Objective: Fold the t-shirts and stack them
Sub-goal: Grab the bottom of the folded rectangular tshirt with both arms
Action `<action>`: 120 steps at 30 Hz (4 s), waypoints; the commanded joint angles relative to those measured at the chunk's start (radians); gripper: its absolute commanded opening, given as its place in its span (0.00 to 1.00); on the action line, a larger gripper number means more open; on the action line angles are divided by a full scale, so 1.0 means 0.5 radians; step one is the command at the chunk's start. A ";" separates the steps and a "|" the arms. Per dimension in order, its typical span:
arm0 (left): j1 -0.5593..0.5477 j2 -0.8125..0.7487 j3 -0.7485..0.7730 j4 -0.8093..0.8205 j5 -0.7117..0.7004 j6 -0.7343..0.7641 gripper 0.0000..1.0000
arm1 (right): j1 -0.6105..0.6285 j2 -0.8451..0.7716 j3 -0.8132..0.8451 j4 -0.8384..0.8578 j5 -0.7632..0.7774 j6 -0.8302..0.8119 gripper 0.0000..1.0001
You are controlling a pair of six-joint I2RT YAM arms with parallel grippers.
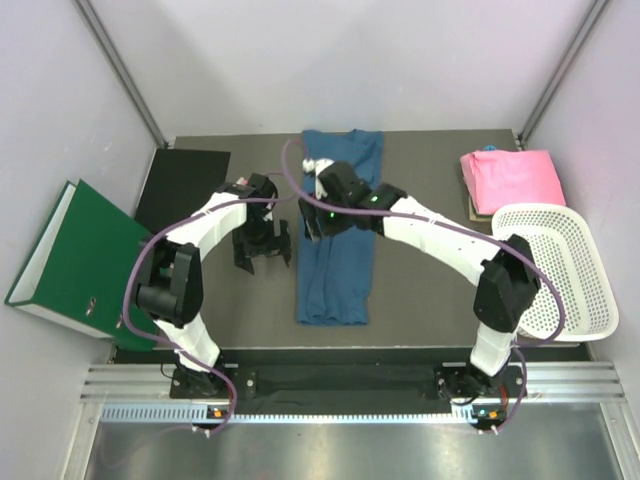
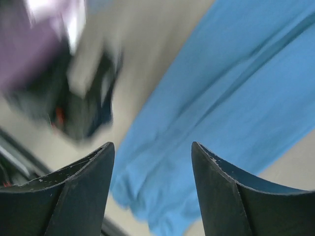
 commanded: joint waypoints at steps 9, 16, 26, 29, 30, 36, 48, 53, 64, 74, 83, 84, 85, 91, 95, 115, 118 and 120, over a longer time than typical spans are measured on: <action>0.479 0.031 -0.093 0.117 0.240 0.081 0.98 | 0.305 0.092 -0.229 -0.351 0.026 -0.011 0.00; 0.507 -0.045 -0.197 0.114 0.234 0.136 0.98 | 0.326 0.303 -0.134 -0.280 -0.174 -0.020 0.00; 0.504 -0.223 -0.391 0.255 0.549 0.140 0.90 | 0.379 0.451 0.010 -0.286 -0.290 -0.035 0.00; 0.504 -0.273 -0.431 0.258 0.574 0.152 0.86 | 0.379 0.476 0.044 -0.277 -0.327 -0.029 0.00; 0.504 -0.276 -0.452 0.255 0.568 0.158 0.86 | 0.379 0.482 0.069 -0.277 -0.345 -0.026 0.00; 0.504 -0.273 -0.526 0.264 0.547 0.170 0.83 | 0.379 0.592 0.173 -0.286 -0.434 -0.029 0.00; 0.504 -0.267 -0.474 0.221 0.452 0.185 0.84 | 0.379 0.795 0.287 -0.449 -0.465 -0.054 0.00; 0.504 -0.251 -0.468 0.218 0.427 0.192 0.84 | 0.379 0.789 0.290 -0.562 -0.361 -0.060 0.00; 0.504 -0.227 -0.492 0.240 0.412 0.192 0.84 | 0.370 0.660 0.140 -0.750 -0.122 -0.060 0.00; 0.504 -0.230 -0.520 0.243 0.381 0.201 0.83 | 0.330 0.543 0.023 -0.983 0.123 0.004 0.00; 0.504 -0.227 -0.526 0.252 0.381 0.186 0.83 | 0.330 0.322 0.118 -1.017 0.115 0.008 0.00; 0.504 -0.224 -0.526 0.255 0.381 0.189 0.83 | 0.330 0.325 0.124 -1.026 0.115 0.005 0.00; 0.504 -0.224 -0.529 0.255 0.378 0.186 0.83 | 0.327 0.328 0.130 -1.047 0.112 0.004 0.00; 0.507 -0.217 -0.511 0.249 0.372 0.186 0.83 | 0.327 0.282 0.115 -0.916 -0.091 -0.017 0.00; 0.504 -0.208 -0.507 0.246 0.356 0.195 0.83 | 0.330 0.371 0.152 -0.897 -0.247 -0.057 0.00; 0.504 -0.193 -0.526 0.249 0.332 0.216 0.84 | 0.382 0.739 0.207 -0.973 -0.545 -0.189 0.00; 0.504 -0.184 -0.523 0.246 0.329 0.219 0.84 | 0.382 0.724 0.231 -1.059 -0.371 -0.180 0.00; 0.504 -0.178 -0.523 0.249 0.329 0.219 0.84 | 0.373 0.697 0.256 -1.139 -0.279 -0.161 0.00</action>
